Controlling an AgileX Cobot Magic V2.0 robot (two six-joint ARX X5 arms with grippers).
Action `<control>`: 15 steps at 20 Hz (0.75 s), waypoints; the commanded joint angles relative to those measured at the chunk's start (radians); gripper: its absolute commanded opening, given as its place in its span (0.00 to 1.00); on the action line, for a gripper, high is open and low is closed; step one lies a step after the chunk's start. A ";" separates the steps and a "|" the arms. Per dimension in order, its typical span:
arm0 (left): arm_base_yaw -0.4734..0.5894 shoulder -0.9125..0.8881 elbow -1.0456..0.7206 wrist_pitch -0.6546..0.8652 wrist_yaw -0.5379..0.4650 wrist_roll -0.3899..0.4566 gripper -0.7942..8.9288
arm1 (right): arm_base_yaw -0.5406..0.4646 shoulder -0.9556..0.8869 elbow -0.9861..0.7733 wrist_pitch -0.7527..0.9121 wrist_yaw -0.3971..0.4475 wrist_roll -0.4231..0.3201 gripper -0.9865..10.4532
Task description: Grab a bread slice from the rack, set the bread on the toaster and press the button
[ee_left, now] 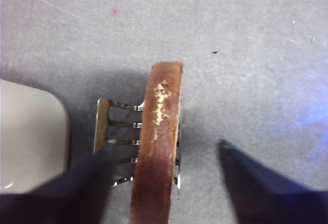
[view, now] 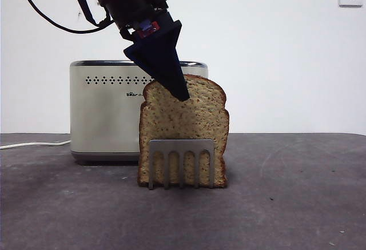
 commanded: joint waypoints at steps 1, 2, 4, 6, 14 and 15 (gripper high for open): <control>-0.002 0.005 0.002 0.000 0.010 0.007 0.14 | 0.003 0.001 0.002 0.001 -0.002 -0.008 0.08; -0.002 0.005 0.002 -0.003 0.010 0.007 0.13 | 0.003 0.001 0.002 0.000 -0.002 -0.008 0.08; -0.002 0.005 0.002 -0.004 0.010 0.007 0.07 | 0.003 0.001 0.002 0.001 -0.002 -0.008 0.08; -0.002 0.005 0.002 -0.003 0.031 0.007 0.07 | 0.003 0.001 0.002 0.001 -0.002 -0.008 0.08; -0.001 -0.016 0.039 -0.016 0.028 0.007 0.07 | 0.003 0.001 0.002 0.000 -0.002 -0.008 0.08; -0.001 -0.026 0.064 -0.031 0.028 0.007 0.07 | 0.003 0.001 0.002 0.000 -0.002 -0.008 0.08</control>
